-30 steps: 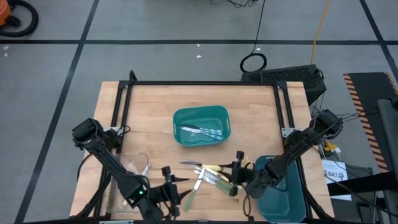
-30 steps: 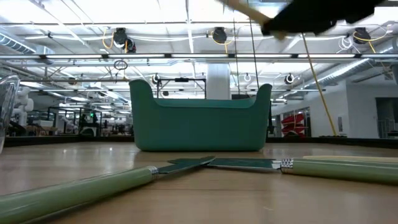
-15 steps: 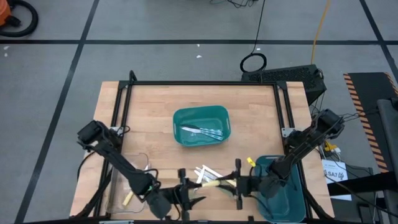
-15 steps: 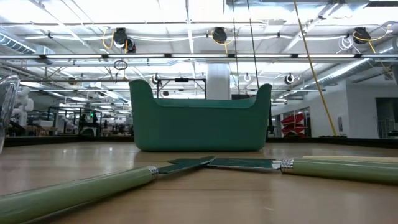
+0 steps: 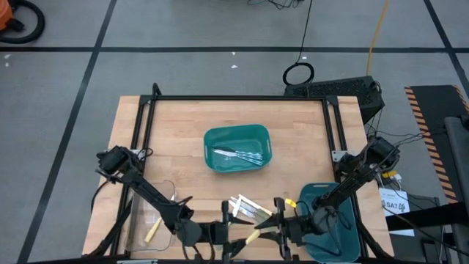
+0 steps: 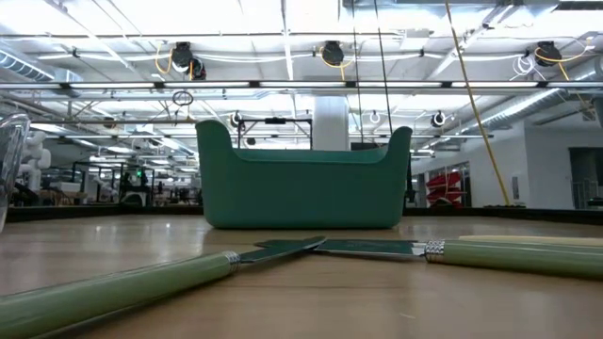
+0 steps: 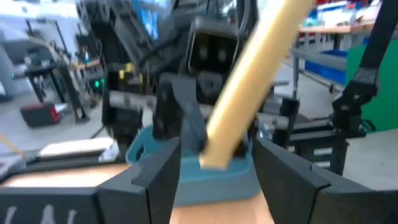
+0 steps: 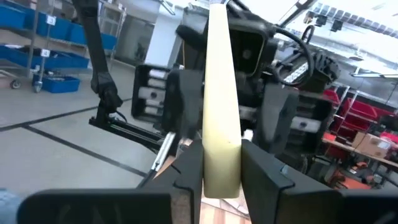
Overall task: Sort silverware by color (type)
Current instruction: Put the top yellow knife into the transparent bin
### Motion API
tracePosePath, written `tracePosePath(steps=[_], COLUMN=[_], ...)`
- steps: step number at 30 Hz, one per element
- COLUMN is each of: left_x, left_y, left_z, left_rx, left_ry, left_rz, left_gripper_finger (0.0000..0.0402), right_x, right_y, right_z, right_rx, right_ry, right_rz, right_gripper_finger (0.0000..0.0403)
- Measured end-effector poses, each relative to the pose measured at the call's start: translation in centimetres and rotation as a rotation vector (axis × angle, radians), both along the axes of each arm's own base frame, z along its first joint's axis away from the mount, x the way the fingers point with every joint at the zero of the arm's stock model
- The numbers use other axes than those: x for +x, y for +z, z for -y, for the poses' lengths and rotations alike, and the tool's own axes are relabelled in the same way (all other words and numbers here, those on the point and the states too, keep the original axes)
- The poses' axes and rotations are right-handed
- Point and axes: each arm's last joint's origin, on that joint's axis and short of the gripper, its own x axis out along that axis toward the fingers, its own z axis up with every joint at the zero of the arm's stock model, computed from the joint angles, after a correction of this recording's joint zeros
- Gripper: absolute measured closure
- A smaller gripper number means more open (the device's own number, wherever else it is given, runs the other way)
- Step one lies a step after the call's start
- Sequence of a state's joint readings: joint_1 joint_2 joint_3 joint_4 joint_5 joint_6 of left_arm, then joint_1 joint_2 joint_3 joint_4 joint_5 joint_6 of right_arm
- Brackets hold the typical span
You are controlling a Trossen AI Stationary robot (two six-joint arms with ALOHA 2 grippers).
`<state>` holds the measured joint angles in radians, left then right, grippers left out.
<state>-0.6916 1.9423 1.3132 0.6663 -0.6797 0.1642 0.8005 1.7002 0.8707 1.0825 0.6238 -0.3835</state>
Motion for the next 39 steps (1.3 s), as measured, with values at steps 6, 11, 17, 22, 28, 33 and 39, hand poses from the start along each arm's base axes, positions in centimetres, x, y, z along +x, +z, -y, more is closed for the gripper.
tracePosePath(steps=[6,11,17,22,28,33,39], left_x=[-0.1,0.3,0.6,0.6,0.6,0.6,0.6], left_y=[0.6,0.6,0.6,0.5,0.5,0.5,0.5], left_z=[0.1,-0.3,-0.6,-0.6,-0.6,-0.6,-0.6], left_rx=[0.007,0.005,0.011,0.015,-0.009,-0.013,-0.006], left_ry=[-0.034,-0.058,-0.077,-0.080,-0.078,-0.078,-0.079], left_rz=[0.051,0.058,0.059,0.048,0.037,0.036,0.031], left_gripper_finger=[0.0195,0.0195,0.0219,0.0275,0.0293,0.0294,0.0294], right_x=[0.6,1.1,1.4,1.3,1.1,1.1,1.1], right_y=[-1.2,-1.8,-2.1,-1.8,-1.6,-1.5,-1.5], right_z=[-0.2,0.0,0.2,0.1,0.1,0.1,0.1], right_rx=[0.023,0.033,0.028,0.022,0.029,0.033,0.025], right_ry=[-0.010,-0.029,-0.039,-0.066,-0.067,-0.070,-0.072], right_rz=[0.028,0.059,0.060,0.080,0.097,0.107,0.112], right_gripper_finger=[0.0329,0.0329,0.0329,0.0329,0.0329,0.0329,0.0329])
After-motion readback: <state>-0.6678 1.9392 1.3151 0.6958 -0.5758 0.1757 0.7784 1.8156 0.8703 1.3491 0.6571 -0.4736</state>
